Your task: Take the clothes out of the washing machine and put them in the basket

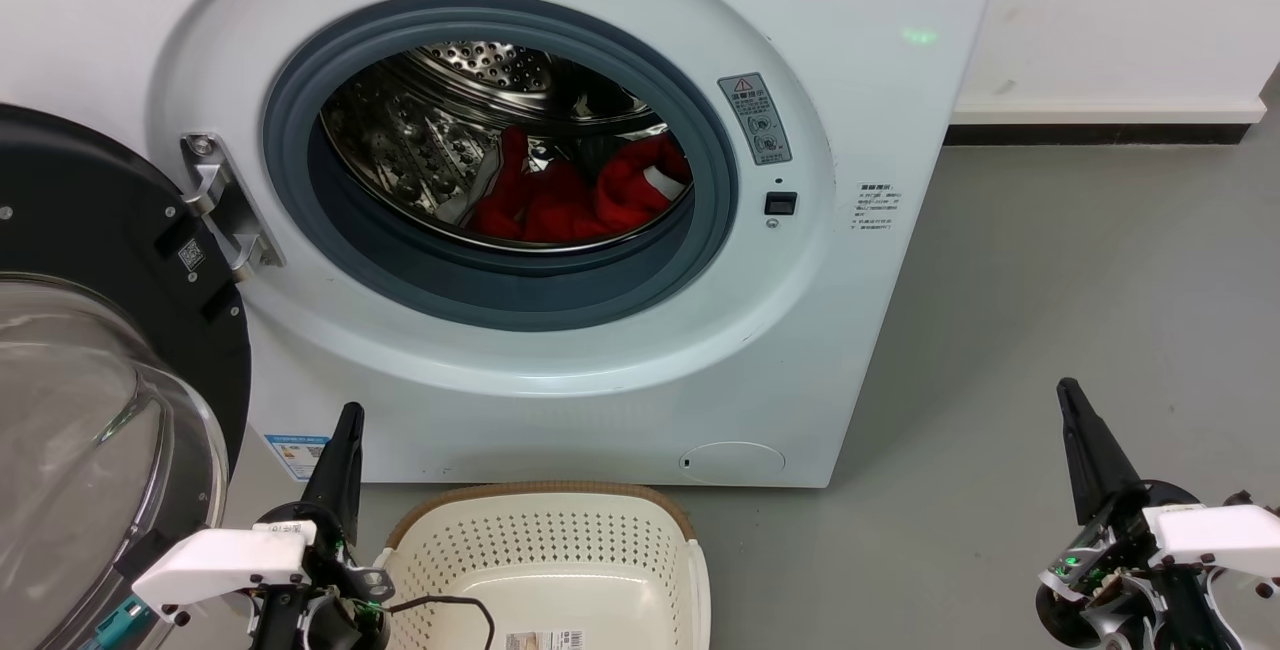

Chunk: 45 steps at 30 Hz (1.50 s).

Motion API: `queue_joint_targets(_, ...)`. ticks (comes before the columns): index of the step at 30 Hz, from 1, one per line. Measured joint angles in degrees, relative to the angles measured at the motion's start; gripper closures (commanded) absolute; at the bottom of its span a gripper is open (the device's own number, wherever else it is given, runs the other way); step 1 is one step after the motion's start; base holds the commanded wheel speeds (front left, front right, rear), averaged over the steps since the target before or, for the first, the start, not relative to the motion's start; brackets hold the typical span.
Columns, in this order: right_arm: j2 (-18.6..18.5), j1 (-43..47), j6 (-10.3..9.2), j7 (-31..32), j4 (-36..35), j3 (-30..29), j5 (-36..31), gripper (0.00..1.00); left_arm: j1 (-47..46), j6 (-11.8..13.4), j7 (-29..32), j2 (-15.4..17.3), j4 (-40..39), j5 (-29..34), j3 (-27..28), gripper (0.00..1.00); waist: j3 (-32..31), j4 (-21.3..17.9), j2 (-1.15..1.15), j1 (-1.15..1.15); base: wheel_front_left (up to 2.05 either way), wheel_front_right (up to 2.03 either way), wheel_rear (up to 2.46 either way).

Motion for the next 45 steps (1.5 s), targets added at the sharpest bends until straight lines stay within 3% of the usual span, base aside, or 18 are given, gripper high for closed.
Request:
queue_joint_targets(38, 0.00, 0.00, 0.00, 0.00, 0.00, 0.00, 0.00, 1.00, 0.00, 0.00, 0.00, 0.00, 0.00, 0.01, 0.00, 1.00, 0.00, 0.00, 0.00, 0.00, 0.00, 0.00, 0.00)
queue_joint_targets(39, 0.01, 0.09, 0.01, 0.00, 0.13, 0.01, 0.00, 0.00, 0.08, 0.00, -0.01, 0.00, 0.16, 0.01, -0.03, 0.00, 0.00, 0.00, 0.00, 0.00, 0.00, 0.00, 0.00)
queue_joint_targets(40, 0.04, 0.36, 0.00, 0.00, 0.52, 0.02, 0.00, 1.00, 0.30, 0.01, -0.03, -0.03, 0.60, 0.01, -0.10, 1.00, 0.00, 0.00, 0.00, 0.00, 0.00, 0.00, 0.00)
queue_joint_targets(41, 0.13, 0.80, 0.00, -0.01, 1.05, 0.04, 0.00, 0.00, 0.77, 0.01, -0.09, -0.09, 1.10, 0.01, -0.15, 0.00, 0.00, 0.00, 0.00, 0.00, 0.00, 0.00, 0.00)
queue_joint_targets(45, 0.36, 2.85, -0.01, -0.44, 2.32, 0.19, -0.04, 0.00, 2.77, 0.01, -0.41, -0.24, 2.48, 0.04, -0.42, 0.00, -0.03, -0.02, 0.00, 0.00, 0.00, 0.00, 0.00)
